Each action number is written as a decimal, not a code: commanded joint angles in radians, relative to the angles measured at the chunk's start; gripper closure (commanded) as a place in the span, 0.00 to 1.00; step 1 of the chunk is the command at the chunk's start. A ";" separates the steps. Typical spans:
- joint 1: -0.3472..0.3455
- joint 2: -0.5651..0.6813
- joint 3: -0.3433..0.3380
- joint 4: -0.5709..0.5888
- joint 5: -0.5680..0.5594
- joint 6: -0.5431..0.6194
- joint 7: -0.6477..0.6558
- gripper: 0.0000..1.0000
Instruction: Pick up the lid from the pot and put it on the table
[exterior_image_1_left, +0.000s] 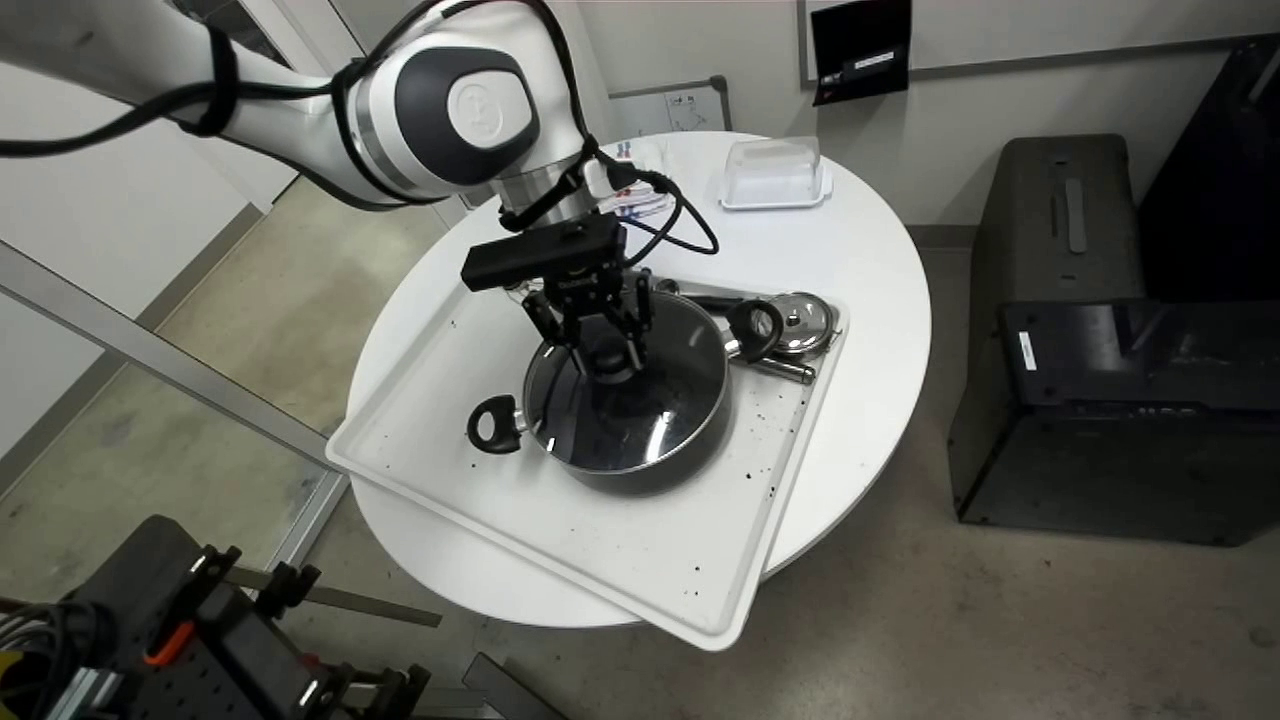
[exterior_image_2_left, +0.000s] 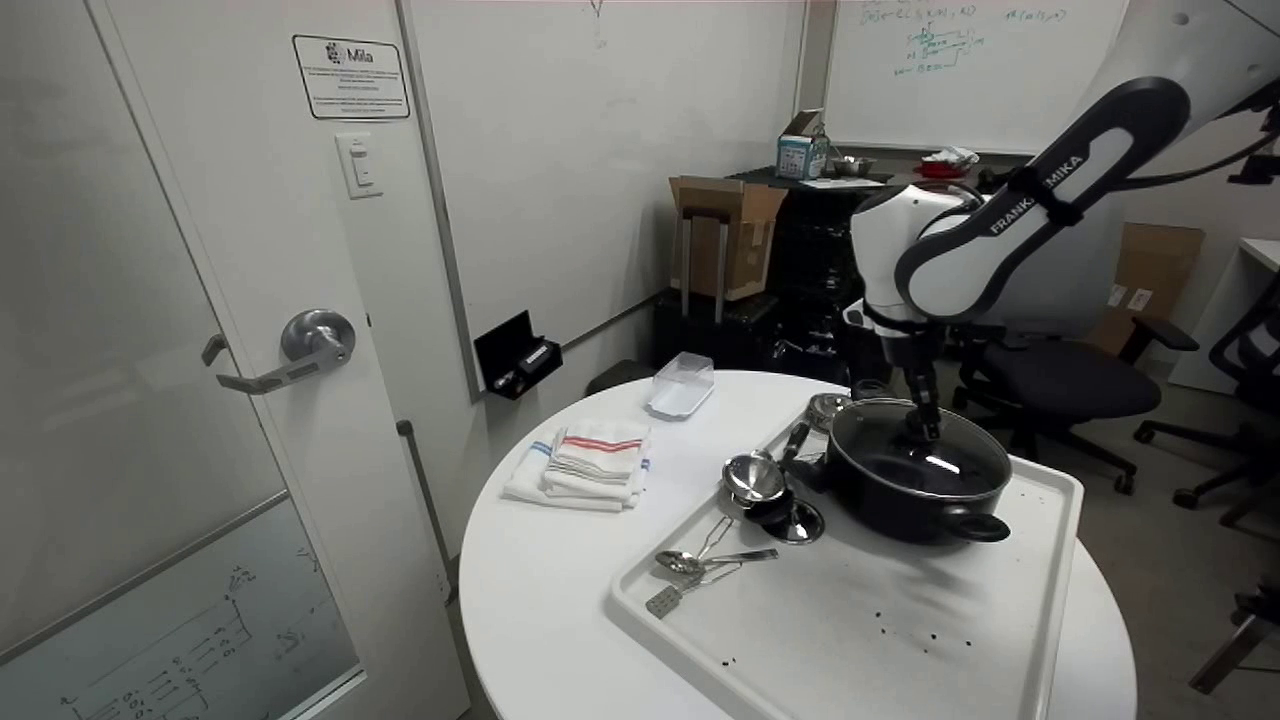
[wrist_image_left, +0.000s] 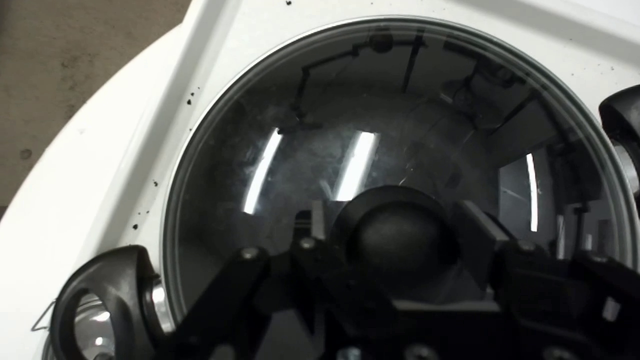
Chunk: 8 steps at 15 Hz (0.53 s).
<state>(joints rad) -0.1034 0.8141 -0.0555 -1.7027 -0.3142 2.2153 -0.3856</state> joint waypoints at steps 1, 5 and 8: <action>0.006 -0.005 -0.006 -0.017 -0.014 0.030 0.019 0.68; 0.007 -0.010 -0.008 -0.022 -0.017 0.033 0.021 0.75; 0.003 -0.028 -0.009 -0.039 -0.016 0.037 0.020 0.75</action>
<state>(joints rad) -0.1013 0.8092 -0.0560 -1.7047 -0.3145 2.2146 -0.3856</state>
